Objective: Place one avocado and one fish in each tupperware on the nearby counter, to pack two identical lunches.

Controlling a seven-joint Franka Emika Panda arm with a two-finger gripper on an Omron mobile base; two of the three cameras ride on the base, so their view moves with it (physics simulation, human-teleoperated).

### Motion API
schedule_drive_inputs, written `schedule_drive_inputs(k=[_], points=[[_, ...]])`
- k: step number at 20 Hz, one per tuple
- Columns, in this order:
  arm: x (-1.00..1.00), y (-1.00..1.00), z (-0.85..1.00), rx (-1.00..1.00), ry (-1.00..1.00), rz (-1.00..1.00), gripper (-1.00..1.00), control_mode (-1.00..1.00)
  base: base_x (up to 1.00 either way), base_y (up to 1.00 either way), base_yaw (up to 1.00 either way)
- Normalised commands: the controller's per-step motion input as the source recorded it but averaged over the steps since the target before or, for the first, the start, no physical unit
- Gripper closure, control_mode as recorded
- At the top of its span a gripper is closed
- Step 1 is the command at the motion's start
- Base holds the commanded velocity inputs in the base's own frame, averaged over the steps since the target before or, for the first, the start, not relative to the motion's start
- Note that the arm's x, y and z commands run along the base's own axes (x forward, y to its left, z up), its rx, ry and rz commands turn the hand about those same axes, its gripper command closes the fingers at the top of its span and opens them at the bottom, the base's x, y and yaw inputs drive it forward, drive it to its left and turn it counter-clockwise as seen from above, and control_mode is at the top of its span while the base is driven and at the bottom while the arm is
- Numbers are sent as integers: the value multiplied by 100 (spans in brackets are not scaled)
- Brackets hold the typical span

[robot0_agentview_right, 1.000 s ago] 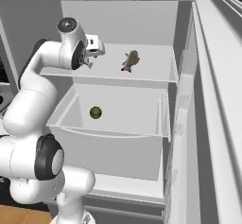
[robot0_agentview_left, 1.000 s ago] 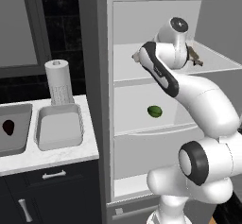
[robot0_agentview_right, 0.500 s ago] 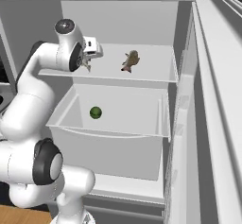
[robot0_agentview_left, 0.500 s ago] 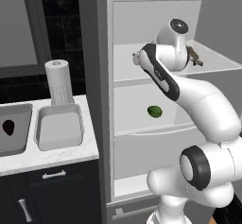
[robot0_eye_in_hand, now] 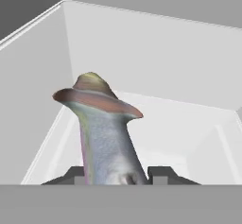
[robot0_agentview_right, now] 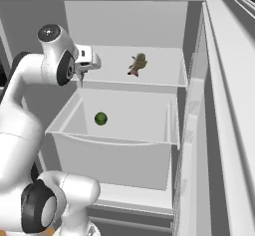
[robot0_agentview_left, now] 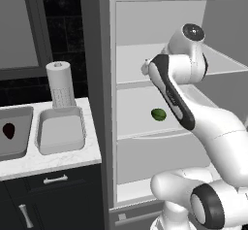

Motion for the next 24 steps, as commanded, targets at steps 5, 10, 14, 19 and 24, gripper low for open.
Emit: schedule_drive_inputs(k=[5, 10, 14, 19, 24], points=[[-100, 0, -8, 0, 0, -9, 100, -100, 0, 0, 0], [-100, 0, -2, 0, 4, -8, 100, -100, 0, 0, 0], [-100, -4, -9, 10, 9, -9, 100, -100, 0, 0, 0], [-78, -9, -56, 7, 11, -16, 100, -100, 0, 0, 0], [-12, -32, -63, 15, 18, -18, 100, -100, 0, 0, 0]])
